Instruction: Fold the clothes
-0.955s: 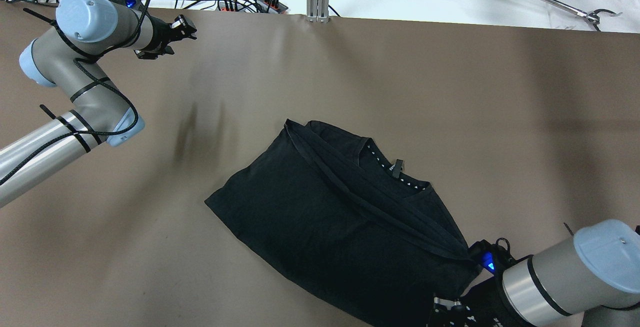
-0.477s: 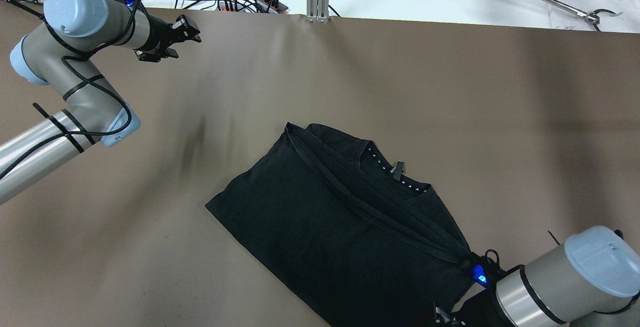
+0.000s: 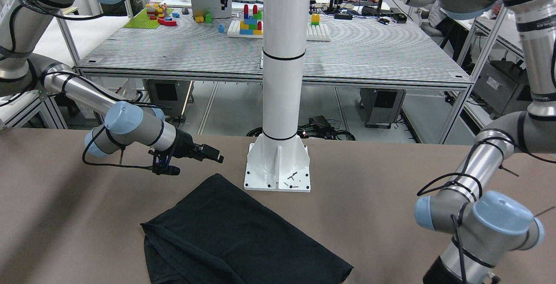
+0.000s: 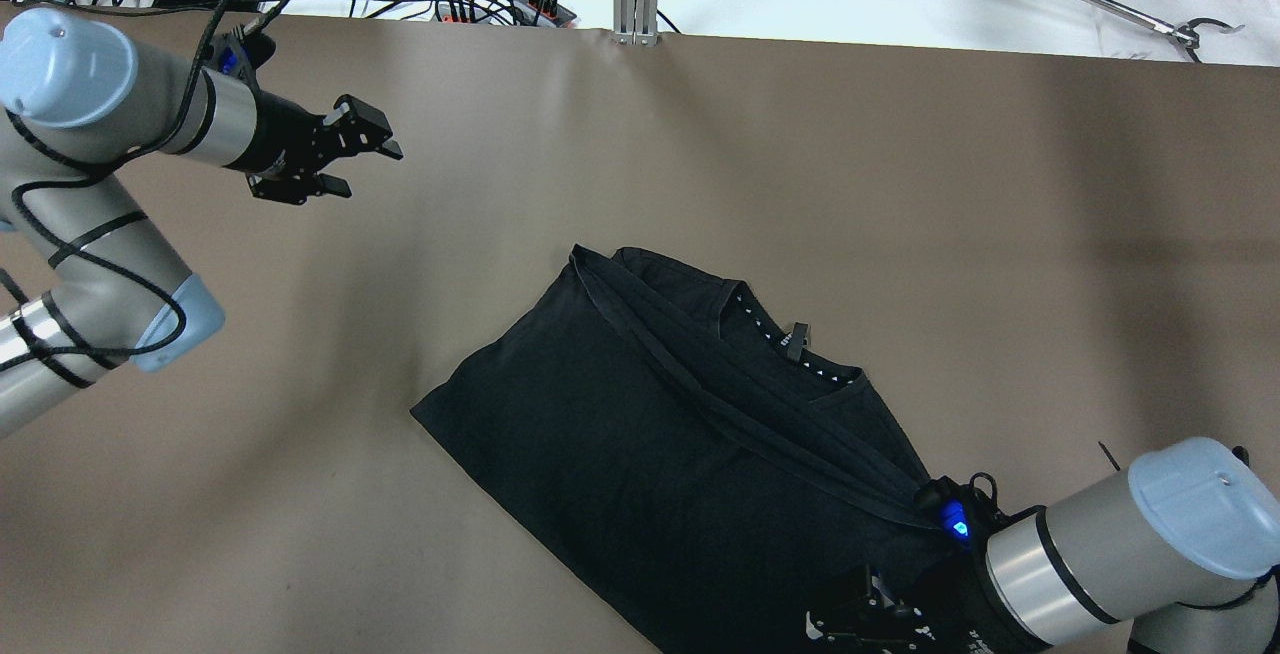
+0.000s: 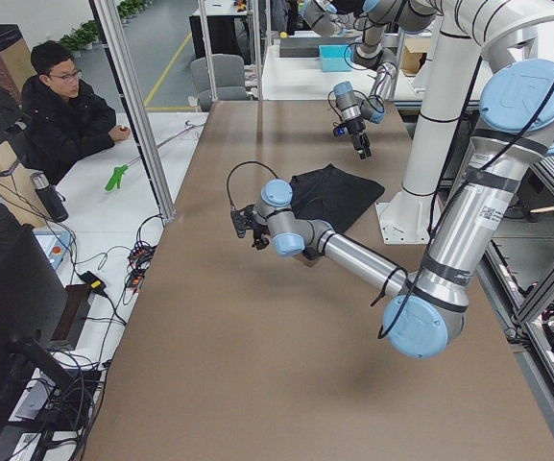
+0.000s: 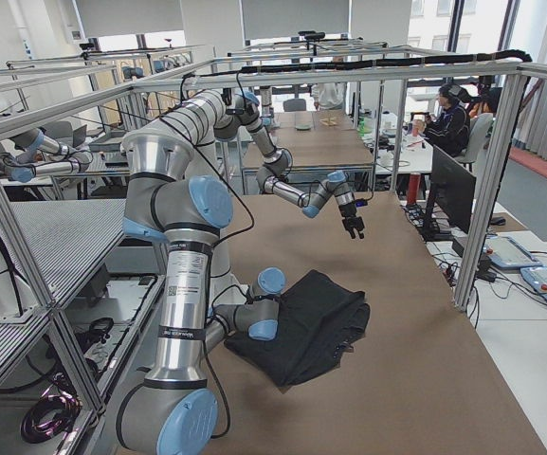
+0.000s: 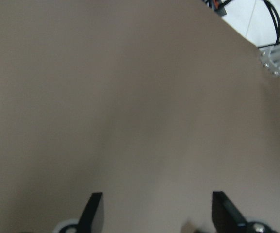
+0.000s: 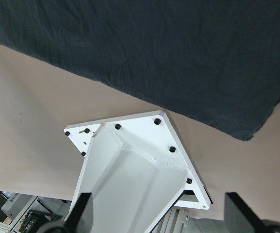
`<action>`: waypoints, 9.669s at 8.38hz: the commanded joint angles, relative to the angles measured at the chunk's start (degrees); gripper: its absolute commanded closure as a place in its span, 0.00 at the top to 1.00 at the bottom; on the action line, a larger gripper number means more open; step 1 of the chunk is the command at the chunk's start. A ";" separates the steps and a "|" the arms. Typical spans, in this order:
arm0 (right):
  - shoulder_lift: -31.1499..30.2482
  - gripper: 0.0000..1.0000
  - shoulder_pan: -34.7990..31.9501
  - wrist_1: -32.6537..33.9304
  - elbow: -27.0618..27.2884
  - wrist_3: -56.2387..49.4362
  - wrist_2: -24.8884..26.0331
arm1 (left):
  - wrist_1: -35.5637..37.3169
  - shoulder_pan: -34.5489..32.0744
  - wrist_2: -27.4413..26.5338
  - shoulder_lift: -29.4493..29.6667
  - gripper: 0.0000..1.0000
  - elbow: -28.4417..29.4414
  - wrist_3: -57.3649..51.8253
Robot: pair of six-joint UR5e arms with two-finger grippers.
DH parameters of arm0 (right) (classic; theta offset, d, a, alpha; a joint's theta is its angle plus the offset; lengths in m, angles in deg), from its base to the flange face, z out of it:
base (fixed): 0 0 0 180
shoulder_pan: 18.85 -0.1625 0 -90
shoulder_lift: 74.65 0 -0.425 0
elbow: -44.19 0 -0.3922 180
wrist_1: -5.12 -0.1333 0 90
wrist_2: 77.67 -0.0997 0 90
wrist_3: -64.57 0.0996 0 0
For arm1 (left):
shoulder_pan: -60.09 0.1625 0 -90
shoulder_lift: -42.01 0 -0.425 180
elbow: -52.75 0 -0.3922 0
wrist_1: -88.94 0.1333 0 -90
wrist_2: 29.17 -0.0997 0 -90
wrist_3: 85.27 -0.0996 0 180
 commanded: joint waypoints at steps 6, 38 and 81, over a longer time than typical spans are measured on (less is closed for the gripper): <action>0.91 0.95 -1.72 0.50 -2.28 -0.89 10.34 | -2.65 22.98 -18.19 -8.87 0.80 -7.34 10.52; 4.24 0.95 -2.07 0.68 -5.70 -1.06 41.28 | -5.46 4.09 -14.66 38.35 0.94 50.36 -4.07; 32.37 0.95 -0.40 39.79 -25.92 -59.60 52.27 | -5.37 8.49 -18.02 4.13 0.94 11.56 -1.34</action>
